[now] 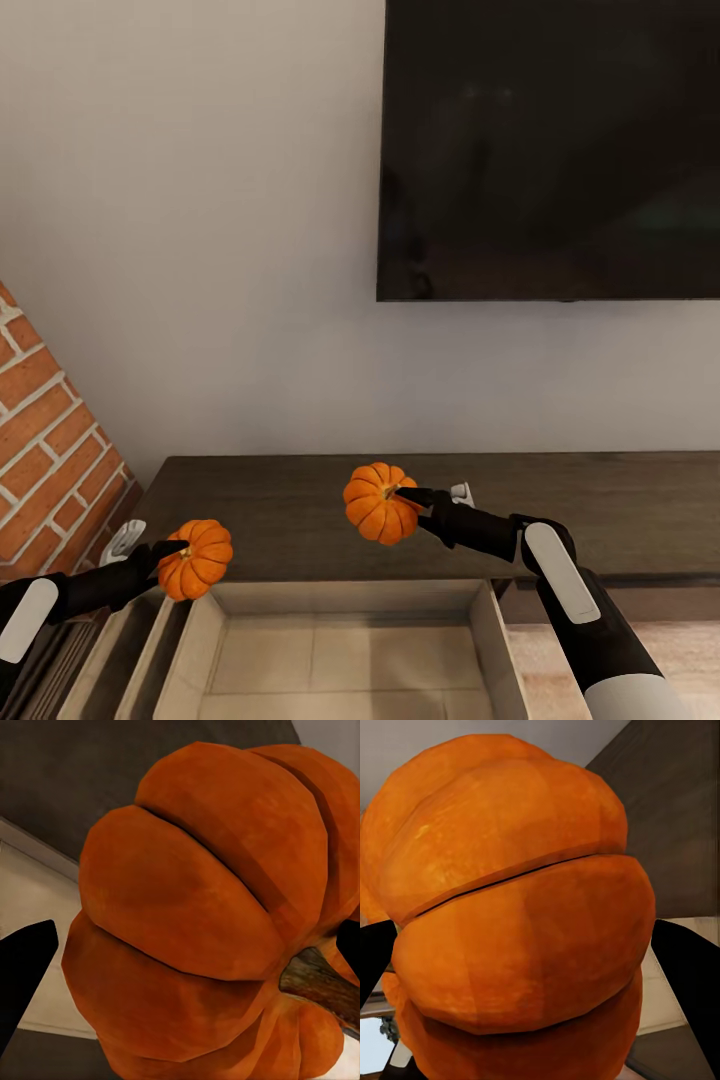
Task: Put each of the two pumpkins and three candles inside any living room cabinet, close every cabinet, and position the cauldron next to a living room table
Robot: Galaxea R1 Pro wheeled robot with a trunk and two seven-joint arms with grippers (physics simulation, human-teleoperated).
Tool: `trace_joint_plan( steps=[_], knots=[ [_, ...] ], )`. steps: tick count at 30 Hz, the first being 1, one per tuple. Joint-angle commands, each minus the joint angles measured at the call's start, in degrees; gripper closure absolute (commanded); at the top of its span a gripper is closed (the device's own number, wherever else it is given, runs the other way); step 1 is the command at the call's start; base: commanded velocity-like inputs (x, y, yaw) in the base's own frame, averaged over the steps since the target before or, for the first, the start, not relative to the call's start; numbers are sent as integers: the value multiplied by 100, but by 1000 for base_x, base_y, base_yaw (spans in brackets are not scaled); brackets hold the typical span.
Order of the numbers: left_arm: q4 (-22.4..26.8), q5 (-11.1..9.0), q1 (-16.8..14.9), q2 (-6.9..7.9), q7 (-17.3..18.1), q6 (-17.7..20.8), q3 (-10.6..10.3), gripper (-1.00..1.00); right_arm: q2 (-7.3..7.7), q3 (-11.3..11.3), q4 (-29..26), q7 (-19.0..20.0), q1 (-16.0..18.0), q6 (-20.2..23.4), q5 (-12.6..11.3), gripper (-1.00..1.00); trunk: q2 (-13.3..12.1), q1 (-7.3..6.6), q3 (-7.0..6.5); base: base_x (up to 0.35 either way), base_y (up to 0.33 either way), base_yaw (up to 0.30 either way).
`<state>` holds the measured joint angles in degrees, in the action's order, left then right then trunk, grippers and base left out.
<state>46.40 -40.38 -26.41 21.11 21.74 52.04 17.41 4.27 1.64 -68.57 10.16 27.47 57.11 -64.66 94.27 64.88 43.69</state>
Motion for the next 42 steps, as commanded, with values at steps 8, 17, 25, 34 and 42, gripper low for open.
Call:
trace_joint_plan(
  steps=[8, 17, 25, 34, 42],
  knots=[
    [-271, 93, 110, -240, 173, 155, -126, 100, 187, -264, -187, 119, -118, 139, -5, 100, 3, -1, 5, 0, 0, 0],
    [-580, 126, 152, -539, 120, -5, -210, 100, 149, -462, 115, 168, -180, -4, 589, 100, 3, -1, 5, 0, 0, 0],
    [-856, 127, 153, -800, 120, -171, -293, 100, 138, -432, 327, 121, -181, 11, 569, 100, 3, -1, 5, -35, 0, 0],
    [-946, 133, 153, -786, 129, -211, -299, 100, 128, -428, 327, 118, -181, 20, 573, 100, 3, -1, 5, -34, 8, 0],
    [-948, 136, 153, -786, 127, -219, -300, 100, 127, -283, 327, 118, -181, 18, 573, 100, 3, -1, 5, -100, 65, 0]
  ],
)
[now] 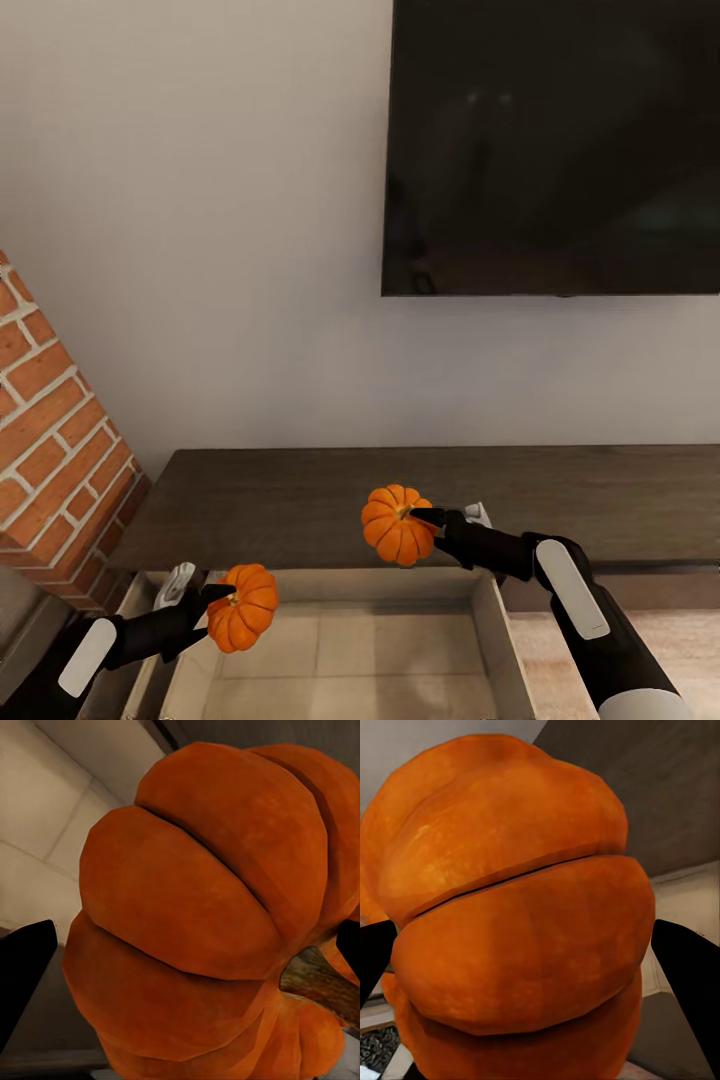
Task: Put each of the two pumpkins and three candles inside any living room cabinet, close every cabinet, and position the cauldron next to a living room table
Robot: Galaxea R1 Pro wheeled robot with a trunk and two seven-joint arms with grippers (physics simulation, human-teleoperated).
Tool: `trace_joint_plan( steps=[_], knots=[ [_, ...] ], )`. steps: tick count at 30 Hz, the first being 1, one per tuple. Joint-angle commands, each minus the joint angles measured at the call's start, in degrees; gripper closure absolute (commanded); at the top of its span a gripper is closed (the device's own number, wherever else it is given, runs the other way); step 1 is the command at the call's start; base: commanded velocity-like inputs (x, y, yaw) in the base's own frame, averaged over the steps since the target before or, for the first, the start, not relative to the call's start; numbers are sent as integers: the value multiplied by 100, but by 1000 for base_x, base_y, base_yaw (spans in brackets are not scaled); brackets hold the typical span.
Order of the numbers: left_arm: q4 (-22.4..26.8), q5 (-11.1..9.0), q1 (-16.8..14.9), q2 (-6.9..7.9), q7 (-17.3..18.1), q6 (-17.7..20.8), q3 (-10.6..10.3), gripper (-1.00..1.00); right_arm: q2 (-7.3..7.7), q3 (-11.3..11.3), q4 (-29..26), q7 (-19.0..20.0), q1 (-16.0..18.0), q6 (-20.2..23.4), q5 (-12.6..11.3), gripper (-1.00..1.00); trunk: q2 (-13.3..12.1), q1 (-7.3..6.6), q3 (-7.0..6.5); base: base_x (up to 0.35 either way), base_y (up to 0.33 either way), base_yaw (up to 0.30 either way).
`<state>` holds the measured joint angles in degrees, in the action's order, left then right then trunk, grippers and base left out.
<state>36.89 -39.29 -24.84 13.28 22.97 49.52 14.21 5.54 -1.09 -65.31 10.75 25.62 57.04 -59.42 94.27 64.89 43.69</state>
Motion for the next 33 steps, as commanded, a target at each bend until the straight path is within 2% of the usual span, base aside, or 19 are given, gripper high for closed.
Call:
trace_joint_plan(
  steps=[1, 9, 13, 16, 20, 22, 26, 28, 30, 31, 33],
  knots=[
    [4, 27, -3, -6, 5, 33, 21, 100, 5, 50, 0, 59, 4, 20, 51, 100, 3, -1, 5, -167, 6, 0],
    [9, 40, -3, -9, -2, 32, -26, 100, 6, 120, 8, 39, 4, 2, 53, 100, 3, -1, 5, -105, 1, 0],
    [8, 251, -3, -20, -7, -4, -72, 100, 1, 241, 15, -131, 4, 7, 164, 100, 3, -1, 5, -84, 0, 0],
    [10, 452, -3, -52, -15, -224, -89, 100, -2, 508, 53, -691, 4, 14, 485, 100, 3, -1, 5, -14, 0, 0],
    [5, 868, -3, -85, -143, -332, -99, 100, -51, 841, 74, -1613, 4, 19, 659, 100, 3, -1, 5, -3, 0, 0],
    [7, 1043, -3, -185, -365, -361, -103, 100, -159, 1046, 75, -2042, 4, 6, 686, 100, 3, -1, 5, 0, 0, 0],
    [47, 1115, -9, -440, -977, -480, -109, 100, -407, 1157, 78, -2343, 4, 14, 710, 100, 3, -1, 5, 0, 0, 0],
    [149, 1141, -11, -653, -1427, -631, -143, 100, -530, 1229, 79, -2558, 4, 10, 737, 100, 3, -1, 5, 0, 0, 0],
    [255, 1206, -11, -878, -1880, -767, -282, 100, -631, 1336, 79, -2768, 4, -3, 764, 100, 3, -1, 5, 0, 0, 0],
    [303, 1259, -13, -1020, -2151, -854, -436, 100, -698, 1417, 81, -2866, 4, -10, 777, 100, 3, -1, 5, 0, 0, 0],
    [341, 1299, -14, -1152, -2376, -1024, -612, 100, -786, 1523, 97, -2930, 4, -24, 791, 100, 3, -1, 5, 0, 0, 0]
  ],
)
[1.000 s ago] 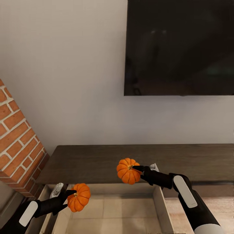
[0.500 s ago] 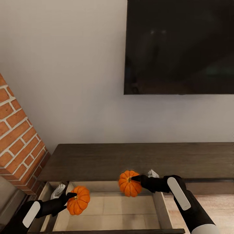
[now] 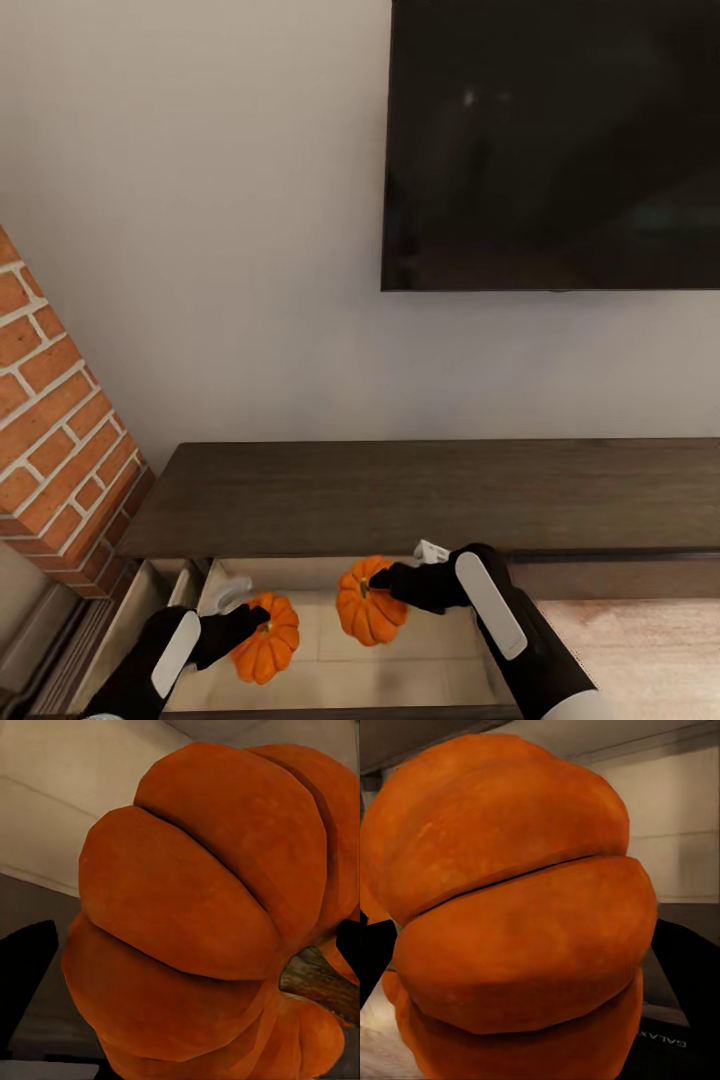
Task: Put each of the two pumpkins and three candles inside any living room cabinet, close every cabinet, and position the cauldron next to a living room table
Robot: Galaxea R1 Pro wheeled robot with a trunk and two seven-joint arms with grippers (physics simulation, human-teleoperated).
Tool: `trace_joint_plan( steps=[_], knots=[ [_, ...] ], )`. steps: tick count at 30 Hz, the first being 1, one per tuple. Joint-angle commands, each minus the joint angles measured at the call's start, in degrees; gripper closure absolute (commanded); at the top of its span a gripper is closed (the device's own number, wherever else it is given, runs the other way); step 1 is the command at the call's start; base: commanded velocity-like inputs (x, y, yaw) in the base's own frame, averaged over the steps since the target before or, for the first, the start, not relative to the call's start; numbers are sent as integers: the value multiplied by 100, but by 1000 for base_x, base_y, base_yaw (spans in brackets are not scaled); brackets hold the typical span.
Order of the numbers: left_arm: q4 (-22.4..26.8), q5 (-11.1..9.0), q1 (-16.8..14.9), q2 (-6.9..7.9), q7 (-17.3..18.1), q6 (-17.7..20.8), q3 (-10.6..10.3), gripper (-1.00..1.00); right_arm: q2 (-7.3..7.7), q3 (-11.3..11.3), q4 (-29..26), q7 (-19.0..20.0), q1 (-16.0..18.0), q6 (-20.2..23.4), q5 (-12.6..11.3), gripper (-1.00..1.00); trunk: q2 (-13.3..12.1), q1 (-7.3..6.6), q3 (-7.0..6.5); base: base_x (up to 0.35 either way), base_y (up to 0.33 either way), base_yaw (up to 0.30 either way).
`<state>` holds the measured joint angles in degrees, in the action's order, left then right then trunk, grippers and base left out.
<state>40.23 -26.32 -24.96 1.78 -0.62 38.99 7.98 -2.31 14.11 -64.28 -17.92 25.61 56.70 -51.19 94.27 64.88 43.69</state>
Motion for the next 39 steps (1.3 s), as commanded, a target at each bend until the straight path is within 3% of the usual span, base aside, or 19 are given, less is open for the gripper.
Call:
trace_joint_plan(
  steps=[1, 7, 11, 14, 21, 28, 35, 39],
  knots=[
    [24, 12, -5, -43, -93, -71, -40, 100, -38, 66, 4, -81, 5, 3, -30, 100, 3, -1, 5, 0, 0, 0],
    [296, 16, -39, -156, -878, -294, -128, 100, -107, 303, 145, -434, 13, -172, -21, 100, 3, -1, 5, 0, 0, 0],
    [403, 20, -50, -461, -1402, -312, -160, 100, -109, 375, 256, -721, 23, -280, -17, 100, 3, -1, 5, 0, 0, 0],
    [376, 17, -50, -632, -1680, -365, -176, 100, -106, 617, 438, -782, 37, -469, 19, 100, 3, -1, 5, 0, 0, 0],
    [391, 13, -37, -667, -1771, -622, -182, 100, -105, 762, 574, -801, 48, -748, 546, 100, 3, -1, 5, 0, 0, 0],
    [422, 13, -35, -656, -1756, -645, -183, 100, -103, 769, 1003, -779, 49, -1324, 672, 100, 3, -1, 5, 0, 0, 0],
    [424, 13, -35, -675, -1733, -647, -198, 100, -103, 776, 1112, -782, 49, -1457, 696, 100, 203, 109, 94, 0, 0, 0],
    [433, 5, -35, -690, -1719, -722, -376, 100, -97, 771, 1119, -789, 49, -1590, 833, 100, 203, 109, 94, 0, 0, 0]
  ],
)
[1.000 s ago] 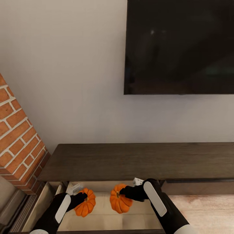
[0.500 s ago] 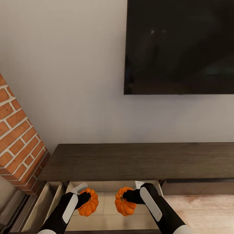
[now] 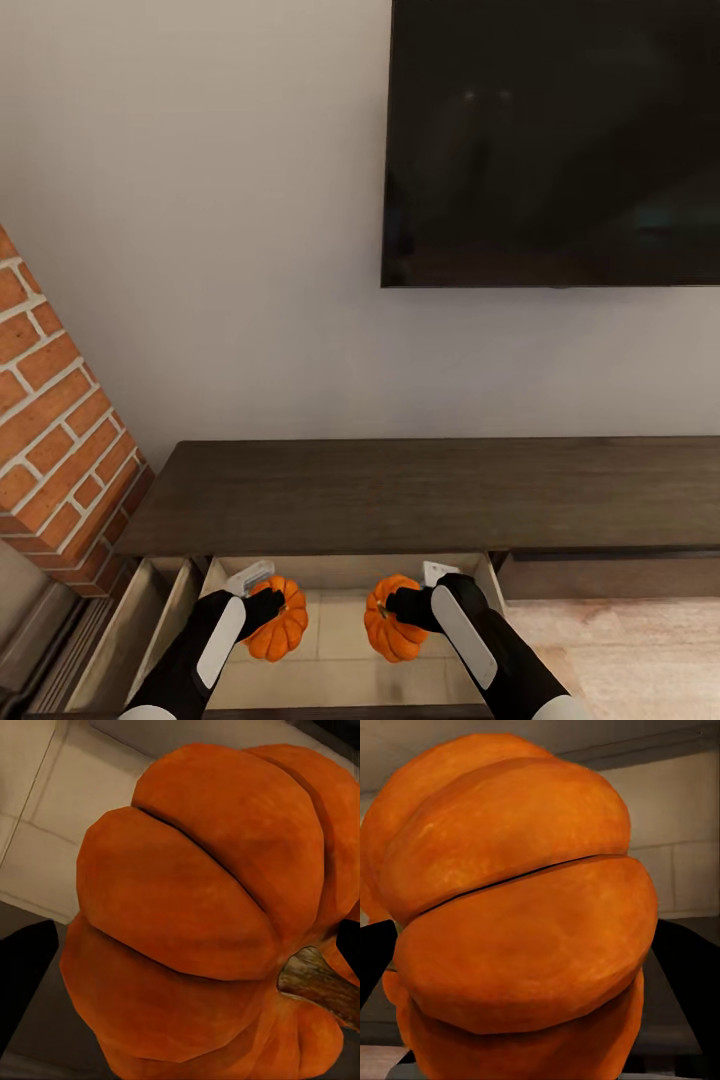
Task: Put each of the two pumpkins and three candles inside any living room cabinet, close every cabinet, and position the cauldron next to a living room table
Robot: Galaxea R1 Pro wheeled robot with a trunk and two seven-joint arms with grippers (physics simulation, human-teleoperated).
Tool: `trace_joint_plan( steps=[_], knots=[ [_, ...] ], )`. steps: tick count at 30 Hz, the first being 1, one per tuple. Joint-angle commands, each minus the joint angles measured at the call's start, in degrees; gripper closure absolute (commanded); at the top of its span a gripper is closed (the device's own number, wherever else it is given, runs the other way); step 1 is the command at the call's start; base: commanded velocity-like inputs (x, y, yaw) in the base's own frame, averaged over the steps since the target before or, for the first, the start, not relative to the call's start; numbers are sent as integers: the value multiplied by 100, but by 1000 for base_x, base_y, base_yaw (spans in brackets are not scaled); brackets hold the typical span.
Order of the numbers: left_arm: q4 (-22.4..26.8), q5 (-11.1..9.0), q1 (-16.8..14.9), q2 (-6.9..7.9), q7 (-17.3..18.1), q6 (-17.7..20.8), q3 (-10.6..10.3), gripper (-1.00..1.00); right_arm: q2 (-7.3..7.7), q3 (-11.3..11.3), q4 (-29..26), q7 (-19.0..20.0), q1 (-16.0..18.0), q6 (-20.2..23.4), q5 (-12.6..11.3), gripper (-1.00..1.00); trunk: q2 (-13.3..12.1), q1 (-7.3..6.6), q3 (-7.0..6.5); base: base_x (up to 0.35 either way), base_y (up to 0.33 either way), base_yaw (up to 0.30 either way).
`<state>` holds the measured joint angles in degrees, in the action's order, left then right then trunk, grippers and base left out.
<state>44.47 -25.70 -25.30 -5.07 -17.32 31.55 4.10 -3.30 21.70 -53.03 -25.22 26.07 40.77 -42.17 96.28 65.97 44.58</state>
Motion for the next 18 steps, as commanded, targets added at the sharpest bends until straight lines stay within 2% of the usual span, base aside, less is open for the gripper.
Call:
trace_joint_plan(
  steps=[1, 5, 11, 18],
  knots=[
    [10, -57, -1, -7, -46, -32, -30, 100, 3, 11, -6, -64, 4, -4, -36, 100, 3, 0, 5, 0, 0, 0],
    [10, -65, -1, -4, -42, -123, -223, 100, 5, 10, -6, -76, 4, -18, 28, 100, 123, 66, 59, 0, 0, 0],
    [-1, -75, -5, -16, -70, -139, -291, 100, 5, 10, 17, -79, 4, -34, 41, 100, 364, 197, 167, 0, 0, 0],
    [-48, -65, -10, -39, -133, -122, -481, 100, 5, 8, 20, -80, 4, -34, 42, 100, 644, 351, 293, 0, 0, 0]
  ],
)
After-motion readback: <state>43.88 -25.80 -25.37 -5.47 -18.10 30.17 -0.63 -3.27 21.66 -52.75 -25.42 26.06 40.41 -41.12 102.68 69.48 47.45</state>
